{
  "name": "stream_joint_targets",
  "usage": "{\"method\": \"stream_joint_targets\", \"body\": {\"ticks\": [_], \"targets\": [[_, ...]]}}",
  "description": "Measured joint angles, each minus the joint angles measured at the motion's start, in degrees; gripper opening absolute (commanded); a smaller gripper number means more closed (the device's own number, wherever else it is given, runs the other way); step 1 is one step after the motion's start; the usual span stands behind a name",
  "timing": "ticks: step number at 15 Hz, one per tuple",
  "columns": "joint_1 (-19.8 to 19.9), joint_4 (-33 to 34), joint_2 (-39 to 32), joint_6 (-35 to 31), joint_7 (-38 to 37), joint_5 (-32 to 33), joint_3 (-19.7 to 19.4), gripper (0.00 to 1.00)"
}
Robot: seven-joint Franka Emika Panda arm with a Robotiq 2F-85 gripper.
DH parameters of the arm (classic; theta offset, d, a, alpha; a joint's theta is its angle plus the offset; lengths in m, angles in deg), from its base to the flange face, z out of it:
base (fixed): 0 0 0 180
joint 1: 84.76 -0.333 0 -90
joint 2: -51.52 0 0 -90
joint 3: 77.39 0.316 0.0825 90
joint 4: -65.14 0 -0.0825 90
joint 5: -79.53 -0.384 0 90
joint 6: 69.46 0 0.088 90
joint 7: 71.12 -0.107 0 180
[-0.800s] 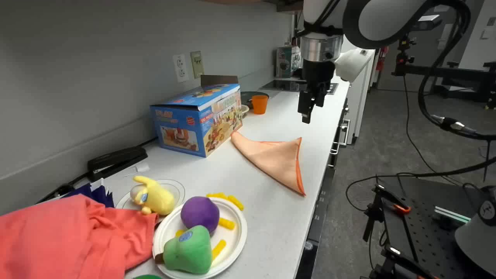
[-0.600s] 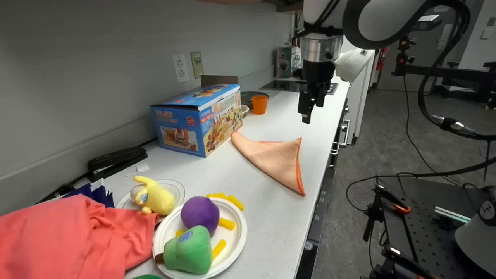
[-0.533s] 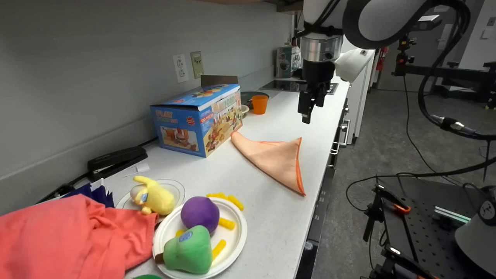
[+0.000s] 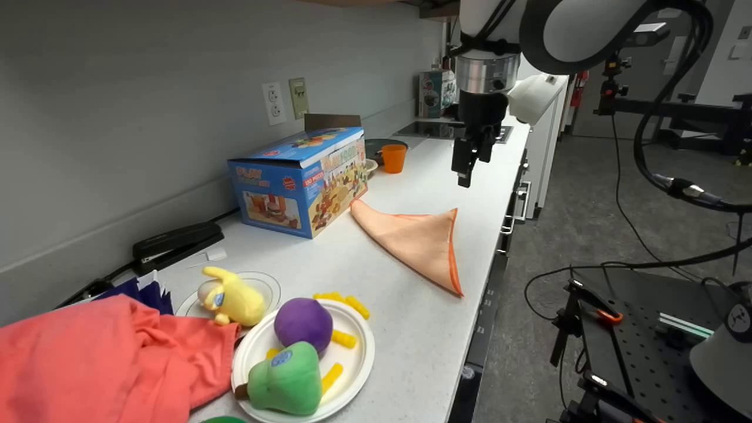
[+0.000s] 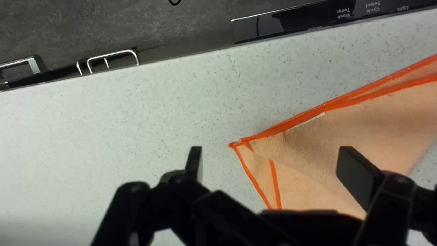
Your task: Fold the cloth
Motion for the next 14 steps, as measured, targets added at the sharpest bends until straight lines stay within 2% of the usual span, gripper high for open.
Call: {"method": "stream_joint_targets", "body": {"ticks": [3, 6, 10, 14], "targets": [[-0.19, 0.00, -0.04, -0.03, 0.00, 0.00, -0.19, 1.00], [-1.51, 0.17, -1.16, -1.43, 0.97, -2.97, -0.65, 1.00], [-4.83, 1.36, -5.65, -3.97, 2.73, -7.53, -0.62, 1.00], [-9.27, 3.35, -10.65, -4.20, 8.28, -12.65, -0.22, 1.00]]}}
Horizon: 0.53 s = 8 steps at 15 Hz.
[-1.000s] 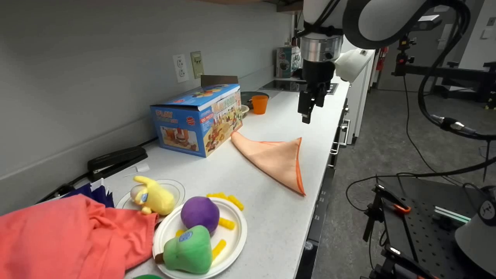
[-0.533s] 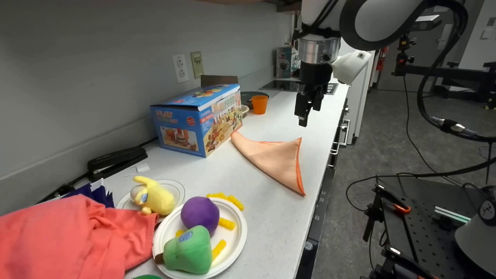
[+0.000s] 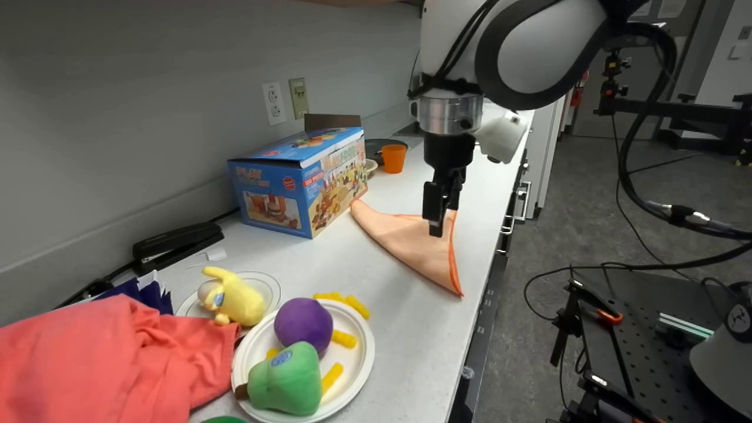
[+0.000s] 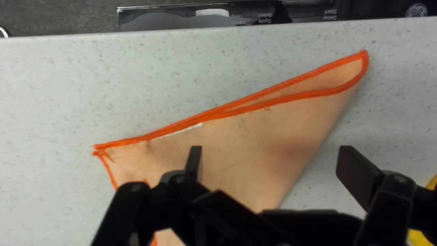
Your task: Fold the cloth
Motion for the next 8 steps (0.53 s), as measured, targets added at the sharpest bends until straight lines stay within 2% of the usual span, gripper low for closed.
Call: {"method": "stream_joint_targets", "body": {"ticks": [4, 8], "targets": [[-4.63, 2.60, -4.27, 1.17, 3.60, -0.64, 2.47, 1.00], [-7.77, 4.96, -8.25, 5.89, 6.44, -0.51, 4.79, 1.00]]}}
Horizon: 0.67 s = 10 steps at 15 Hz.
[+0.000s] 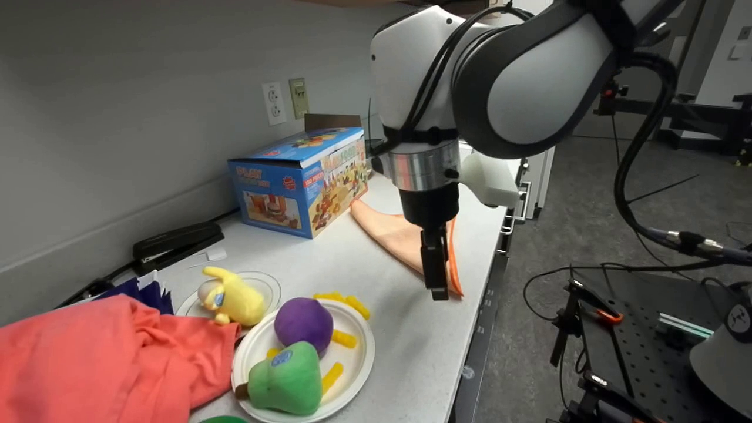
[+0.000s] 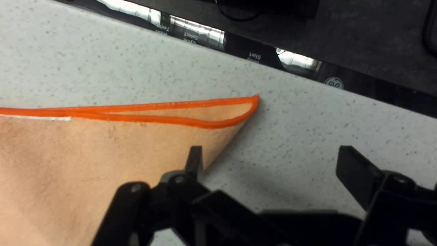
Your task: Fold the cloth
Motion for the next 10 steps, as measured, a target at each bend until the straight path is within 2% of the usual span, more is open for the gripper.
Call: {"method": "stream_joint_targets", "body": {"ticks": [10], "targets": [[-1.92, 6.15, -7.81, 4.61, 0.55, 11.01, 0.51, 1.00]]}}
